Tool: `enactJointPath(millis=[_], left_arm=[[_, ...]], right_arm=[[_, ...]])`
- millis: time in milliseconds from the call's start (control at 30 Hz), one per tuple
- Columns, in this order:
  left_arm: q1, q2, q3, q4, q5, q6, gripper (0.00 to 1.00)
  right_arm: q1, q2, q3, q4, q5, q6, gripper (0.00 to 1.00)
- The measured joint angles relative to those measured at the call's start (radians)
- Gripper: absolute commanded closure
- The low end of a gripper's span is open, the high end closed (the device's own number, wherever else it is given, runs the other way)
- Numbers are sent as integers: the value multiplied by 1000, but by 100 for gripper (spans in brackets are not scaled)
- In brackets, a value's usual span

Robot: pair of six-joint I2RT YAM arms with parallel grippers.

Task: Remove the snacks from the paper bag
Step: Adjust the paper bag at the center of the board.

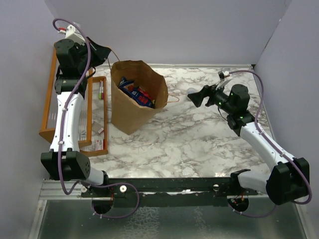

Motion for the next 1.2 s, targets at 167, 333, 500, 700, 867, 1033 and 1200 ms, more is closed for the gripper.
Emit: enactJointPath(millis=[167, 333, 500, 700, 867, 1033, 1200], left_arm=[[10, 51, 66, 30, 84, -10, 100], [9, 21, -91, 277, 258, -111, 100], [-17, -58, -256, 419, 380, -164, 100], [-60, -233, -385, 478, 448, -143, 100], [-76, -359, -497, 501, 458, -134, 100], [-87, -418, -588, 533, 457, -152, 100], [-120, -430, -644, 542, 453, -164, 100]], right_arm=[[0, 25, 66, -35, -42, 12, 1], [0, 52, 123, -76, -122, 29, 1], [7, 61, 156, -112, -222, 44, 3], [116, 71, 239, -193, -287, 4, 5], [291, 85, 332, -278, -255, -69, 8], [426, 84, 323, -325, -151, -127, 11], [624, 78, 249, -315, 60, -155, 15]])
